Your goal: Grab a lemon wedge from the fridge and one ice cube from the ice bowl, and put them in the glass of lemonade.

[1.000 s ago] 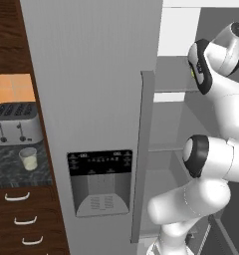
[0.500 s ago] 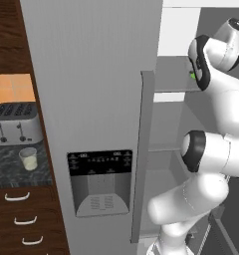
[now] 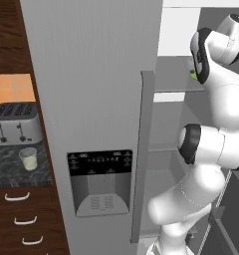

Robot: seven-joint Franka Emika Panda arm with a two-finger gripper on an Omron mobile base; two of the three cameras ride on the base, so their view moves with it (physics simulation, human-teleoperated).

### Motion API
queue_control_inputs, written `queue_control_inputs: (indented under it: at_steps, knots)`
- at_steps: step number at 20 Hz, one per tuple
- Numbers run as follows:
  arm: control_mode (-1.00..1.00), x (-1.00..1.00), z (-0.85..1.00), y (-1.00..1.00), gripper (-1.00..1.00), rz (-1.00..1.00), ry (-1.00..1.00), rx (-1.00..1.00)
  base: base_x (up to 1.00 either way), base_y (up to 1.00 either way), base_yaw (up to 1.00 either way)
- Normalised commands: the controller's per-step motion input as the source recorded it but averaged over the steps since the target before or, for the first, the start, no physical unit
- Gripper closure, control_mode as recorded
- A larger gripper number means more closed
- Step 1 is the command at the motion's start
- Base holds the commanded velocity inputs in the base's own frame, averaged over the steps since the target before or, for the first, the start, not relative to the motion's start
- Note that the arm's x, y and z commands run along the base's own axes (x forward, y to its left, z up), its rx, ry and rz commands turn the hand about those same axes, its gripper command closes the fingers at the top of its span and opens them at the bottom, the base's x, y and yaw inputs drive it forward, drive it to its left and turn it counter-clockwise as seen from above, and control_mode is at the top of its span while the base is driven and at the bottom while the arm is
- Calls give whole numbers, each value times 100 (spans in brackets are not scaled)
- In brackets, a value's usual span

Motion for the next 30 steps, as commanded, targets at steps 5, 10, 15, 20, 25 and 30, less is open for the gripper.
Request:
queue_control_inputs:
  at_steps: [5,10,15,20,25,30]
  knots:
    - [-100,3,-43,0,-100,6,2,-2,0,0,0]
    - [-100,0,-34,19,-100,6,0,-1,0,0,0]
    - [-100,-1,-17,17,-100,1,1,-1,0,0,0]
    - [-100,-9,-8,10,100,0,3,-1,0,0,0]
    - [-100,-20,-5,0,100,0,1,0,0,0,0]
    - [-100,-52,-4,6,100,0,0,0,0,0,0]
